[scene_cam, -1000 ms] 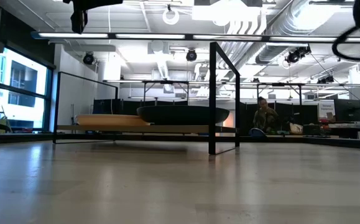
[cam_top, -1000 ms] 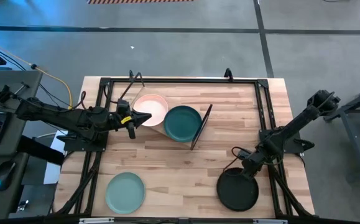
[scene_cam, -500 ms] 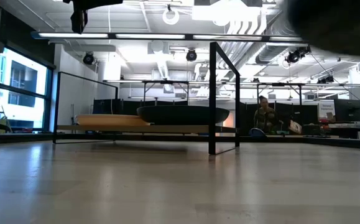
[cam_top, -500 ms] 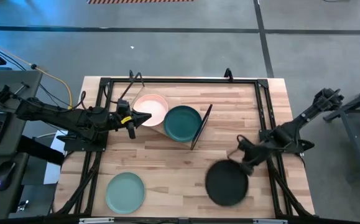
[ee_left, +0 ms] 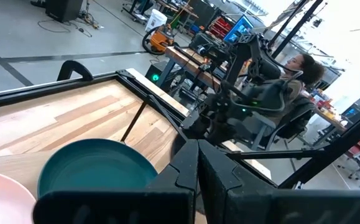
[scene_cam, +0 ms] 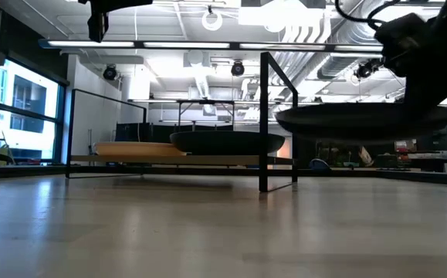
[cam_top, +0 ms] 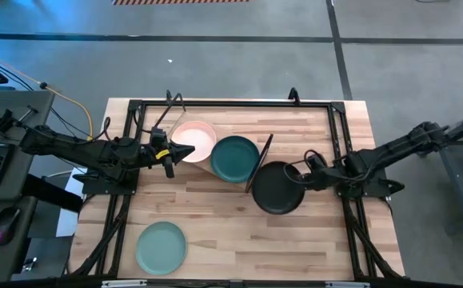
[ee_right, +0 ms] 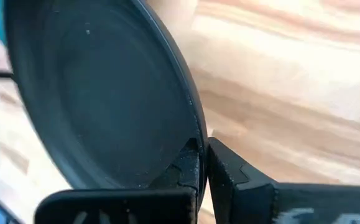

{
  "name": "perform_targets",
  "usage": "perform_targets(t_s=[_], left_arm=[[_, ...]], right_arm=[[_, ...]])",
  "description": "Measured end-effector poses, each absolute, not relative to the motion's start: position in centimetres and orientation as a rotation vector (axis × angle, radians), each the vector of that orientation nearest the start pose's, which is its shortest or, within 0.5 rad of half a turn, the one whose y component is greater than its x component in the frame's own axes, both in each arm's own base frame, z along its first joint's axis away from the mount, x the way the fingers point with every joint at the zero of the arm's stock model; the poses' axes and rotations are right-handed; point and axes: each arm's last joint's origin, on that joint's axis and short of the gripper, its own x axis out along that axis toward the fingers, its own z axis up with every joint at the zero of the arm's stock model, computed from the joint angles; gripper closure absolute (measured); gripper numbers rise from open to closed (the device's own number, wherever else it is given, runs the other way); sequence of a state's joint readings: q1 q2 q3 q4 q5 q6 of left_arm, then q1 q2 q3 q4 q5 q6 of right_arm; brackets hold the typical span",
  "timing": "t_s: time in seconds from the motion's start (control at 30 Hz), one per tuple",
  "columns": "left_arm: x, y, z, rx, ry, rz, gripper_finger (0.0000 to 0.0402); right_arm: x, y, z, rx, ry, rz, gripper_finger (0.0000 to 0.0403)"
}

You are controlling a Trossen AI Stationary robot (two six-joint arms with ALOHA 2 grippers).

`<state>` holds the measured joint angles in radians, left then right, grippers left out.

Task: Place and stack plates onto a shelf
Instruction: Stack the black plate on top of the green plate on the shelf

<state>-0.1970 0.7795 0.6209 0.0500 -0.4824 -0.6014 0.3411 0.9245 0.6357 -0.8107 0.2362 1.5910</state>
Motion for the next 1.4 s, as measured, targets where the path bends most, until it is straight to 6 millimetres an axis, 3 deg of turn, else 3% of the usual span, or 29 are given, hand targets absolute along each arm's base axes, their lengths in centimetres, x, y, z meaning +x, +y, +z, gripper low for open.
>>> perform_targets(t_s=[0.47, 1.07, 1.4], left_arm=[[17.6, -2.1, 29.9, -0.560, 0.014, 0.307, 0.0401], [17.6, -2.1, 29.9, -0.559, 0.013, 0.308, 0.0401], [17.6, -2.1, 29.9, -0.558, 0.014, 0.308, 0.0401]], right_arm=[[16.8, 2.0, 21.9, 1.176, 0.614, -0.849, 0.0403], [22.6, 0.2, 20.1, 1.243, 0.416, -0.826, 0.0403], [23.3, -0.3, 20.3, 1.275, 0.353, -0.806, 0.0403]])
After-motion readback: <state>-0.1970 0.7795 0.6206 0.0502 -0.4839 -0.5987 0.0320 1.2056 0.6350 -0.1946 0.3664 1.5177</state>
